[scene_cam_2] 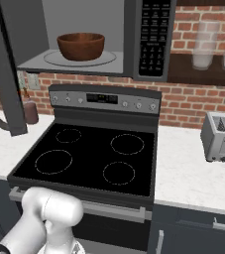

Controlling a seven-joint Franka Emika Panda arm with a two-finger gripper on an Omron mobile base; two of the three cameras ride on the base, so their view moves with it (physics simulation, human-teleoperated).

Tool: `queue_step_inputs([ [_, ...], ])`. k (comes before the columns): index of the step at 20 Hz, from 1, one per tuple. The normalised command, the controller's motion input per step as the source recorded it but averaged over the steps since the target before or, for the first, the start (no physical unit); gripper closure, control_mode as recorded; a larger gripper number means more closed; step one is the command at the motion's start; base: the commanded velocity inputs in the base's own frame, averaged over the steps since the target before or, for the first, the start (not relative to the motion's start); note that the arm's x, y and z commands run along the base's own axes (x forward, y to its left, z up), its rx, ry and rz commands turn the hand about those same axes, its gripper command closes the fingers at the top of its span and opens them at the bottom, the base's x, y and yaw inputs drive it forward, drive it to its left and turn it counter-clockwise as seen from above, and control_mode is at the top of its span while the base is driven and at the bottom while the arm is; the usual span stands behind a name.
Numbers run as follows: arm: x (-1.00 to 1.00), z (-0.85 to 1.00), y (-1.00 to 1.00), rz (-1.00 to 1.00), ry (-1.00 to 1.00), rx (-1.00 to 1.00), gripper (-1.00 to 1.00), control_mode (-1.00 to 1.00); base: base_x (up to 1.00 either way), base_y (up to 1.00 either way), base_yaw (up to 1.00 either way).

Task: Open the microwave, place the bowl with waffle inside the microwave, then close the microwave door and turn it on.

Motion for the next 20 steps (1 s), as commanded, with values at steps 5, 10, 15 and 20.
queue_step_inputs([
  [5,1.0,-0.04,-0.79,0.06,0.02,0.04,-1.0,-1.0,0.0,0.0,0.0],
  [10,1.0,-0.01,-0.59,0.11,0.0,0.06,-1.0,-1.0,0.0,0.0,0.0],
  [15,0.98,-0.01,-0.53,0.16,0.0,0.1,-1.0,-1.0,0.0,0.0,0.0],
  [20,0.82,0.0,-0.5,0.14,0.0,0.08,-1.0,-1.0,0.0,0.0,0.0],
])
